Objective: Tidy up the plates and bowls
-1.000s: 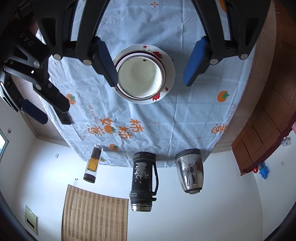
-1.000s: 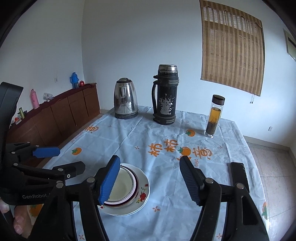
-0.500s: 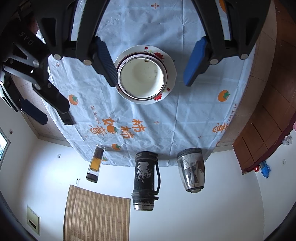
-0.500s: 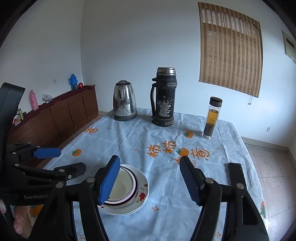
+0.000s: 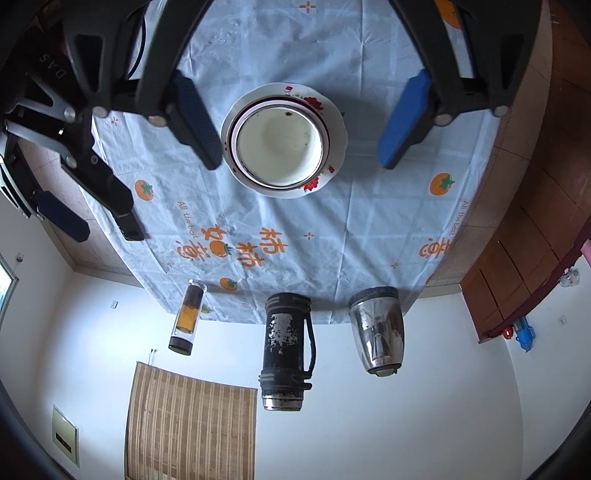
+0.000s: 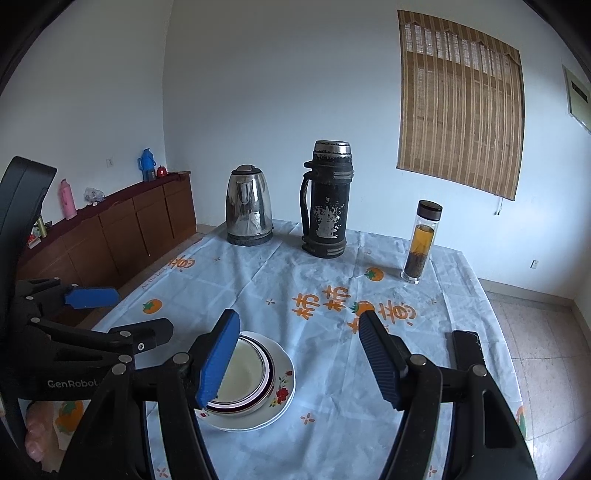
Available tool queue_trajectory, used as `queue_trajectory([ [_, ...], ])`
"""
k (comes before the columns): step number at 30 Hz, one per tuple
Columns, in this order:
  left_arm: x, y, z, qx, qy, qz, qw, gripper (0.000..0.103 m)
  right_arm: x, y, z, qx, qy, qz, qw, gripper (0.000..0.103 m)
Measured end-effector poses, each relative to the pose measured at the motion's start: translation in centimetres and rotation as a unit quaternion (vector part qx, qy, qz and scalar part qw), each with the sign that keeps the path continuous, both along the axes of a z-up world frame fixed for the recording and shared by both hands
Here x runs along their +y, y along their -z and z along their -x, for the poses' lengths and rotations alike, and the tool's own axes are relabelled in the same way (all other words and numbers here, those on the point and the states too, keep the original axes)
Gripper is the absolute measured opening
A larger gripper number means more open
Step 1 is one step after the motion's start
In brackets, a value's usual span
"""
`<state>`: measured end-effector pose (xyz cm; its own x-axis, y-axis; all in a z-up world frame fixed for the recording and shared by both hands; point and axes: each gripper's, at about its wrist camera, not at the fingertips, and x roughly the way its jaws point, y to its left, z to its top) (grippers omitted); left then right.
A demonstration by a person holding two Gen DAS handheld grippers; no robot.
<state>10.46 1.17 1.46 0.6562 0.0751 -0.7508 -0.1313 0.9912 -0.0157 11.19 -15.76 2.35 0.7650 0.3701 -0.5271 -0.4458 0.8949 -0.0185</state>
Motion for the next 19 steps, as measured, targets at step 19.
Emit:
queue_trajectory([
  [19, 0.02, 0.48, -0.94, -0.001, -0.010, -0.017, 0.9998, 0.094, 0.13, 0.62, -0.77, 0.008, -0.001, 0.003, 1.000, 0.069],
])
